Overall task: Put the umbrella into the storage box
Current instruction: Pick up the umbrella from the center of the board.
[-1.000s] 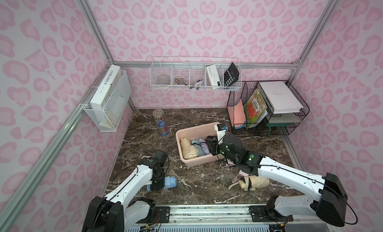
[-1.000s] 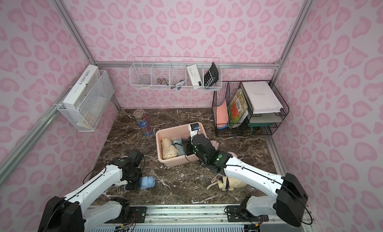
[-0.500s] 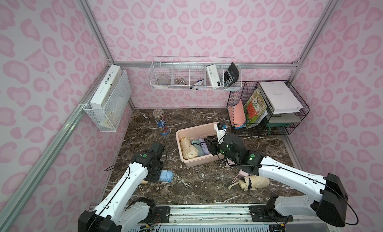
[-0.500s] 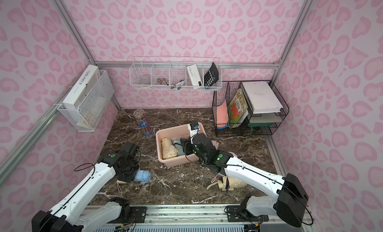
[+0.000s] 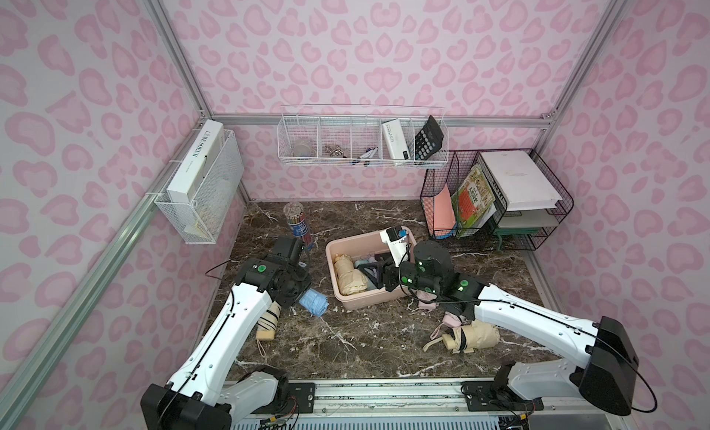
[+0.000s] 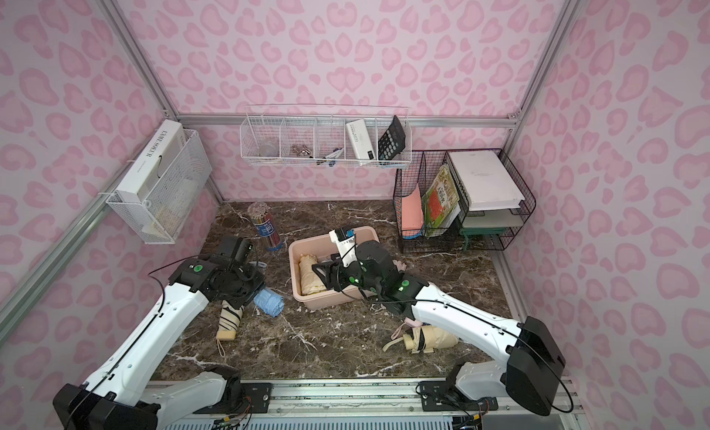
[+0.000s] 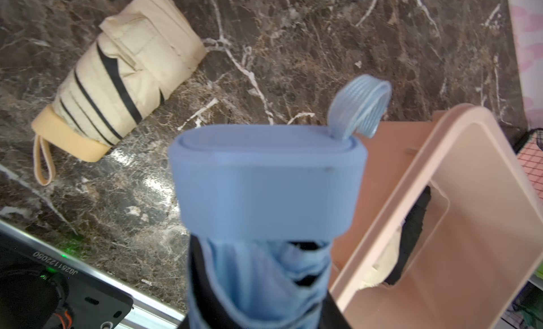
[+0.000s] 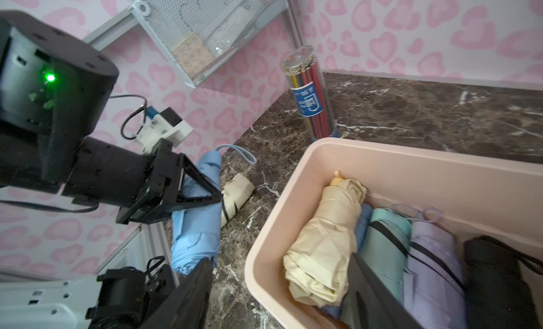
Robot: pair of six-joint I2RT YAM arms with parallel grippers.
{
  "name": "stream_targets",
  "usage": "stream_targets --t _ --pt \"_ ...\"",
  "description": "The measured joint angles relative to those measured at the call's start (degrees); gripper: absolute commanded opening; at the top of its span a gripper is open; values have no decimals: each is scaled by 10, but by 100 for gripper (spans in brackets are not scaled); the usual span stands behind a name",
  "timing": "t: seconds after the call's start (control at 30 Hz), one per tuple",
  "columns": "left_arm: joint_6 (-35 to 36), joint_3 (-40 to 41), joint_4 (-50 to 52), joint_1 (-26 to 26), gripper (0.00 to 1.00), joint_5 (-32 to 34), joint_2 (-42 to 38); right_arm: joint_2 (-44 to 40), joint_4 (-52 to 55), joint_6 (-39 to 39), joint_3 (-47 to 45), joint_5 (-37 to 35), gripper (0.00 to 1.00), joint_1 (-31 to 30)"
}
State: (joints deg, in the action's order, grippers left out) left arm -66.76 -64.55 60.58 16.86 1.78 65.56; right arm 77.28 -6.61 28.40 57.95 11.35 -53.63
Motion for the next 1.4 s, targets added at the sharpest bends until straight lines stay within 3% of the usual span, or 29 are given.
stream_targets --t 0.33,0.8,1.4 --pt "37 -68 -33 35 6 -26 54 77 -8 -1 47 121 75 -21" --pt "26 -83 -75 52 6 -43 88 151 -26 16 88 133 79 -33" --pt "16 -85 -95 56 6 -56 98 215 -21 46 133 128 59 -22"
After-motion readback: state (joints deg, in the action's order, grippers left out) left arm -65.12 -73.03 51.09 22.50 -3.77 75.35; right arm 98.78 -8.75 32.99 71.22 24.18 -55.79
